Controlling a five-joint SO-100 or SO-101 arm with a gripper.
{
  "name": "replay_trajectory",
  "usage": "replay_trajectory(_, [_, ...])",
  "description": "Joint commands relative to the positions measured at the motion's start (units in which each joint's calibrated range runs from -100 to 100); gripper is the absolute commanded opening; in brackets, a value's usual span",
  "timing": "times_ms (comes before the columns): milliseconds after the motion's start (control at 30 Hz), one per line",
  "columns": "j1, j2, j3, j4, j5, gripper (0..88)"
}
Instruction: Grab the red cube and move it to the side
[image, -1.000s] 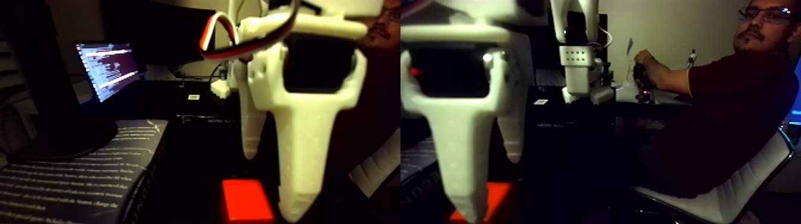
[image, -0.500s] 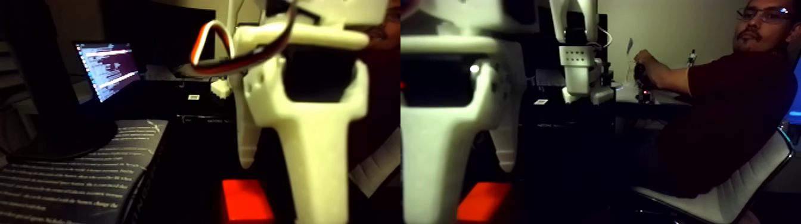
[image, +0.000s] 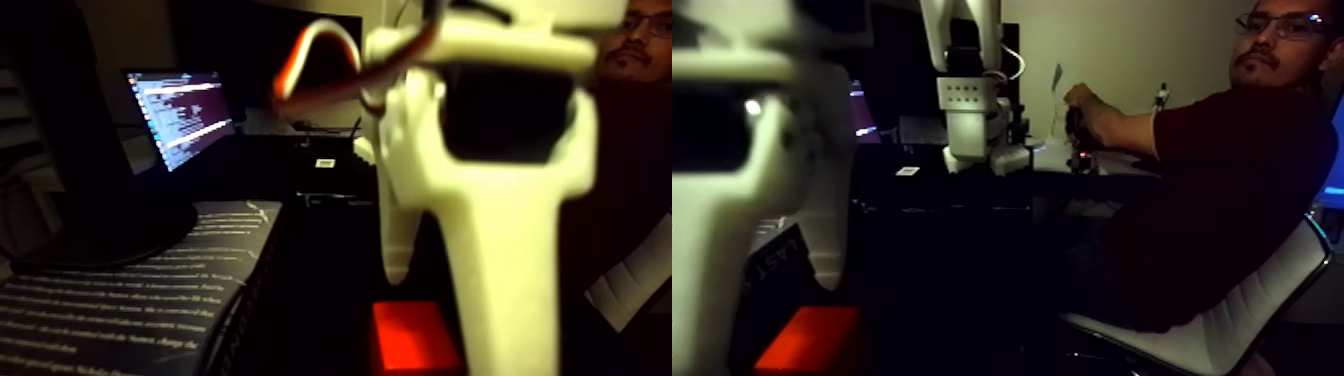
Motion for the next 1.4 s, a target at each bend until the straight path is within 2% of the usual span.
replay_trajectory(0, [0.4,0.8,-1.9,0.5,0.0,38.4])
replay_trajectory(1367, [-0.8,6.3,-4.6,-1.0,-1.5,38.3])
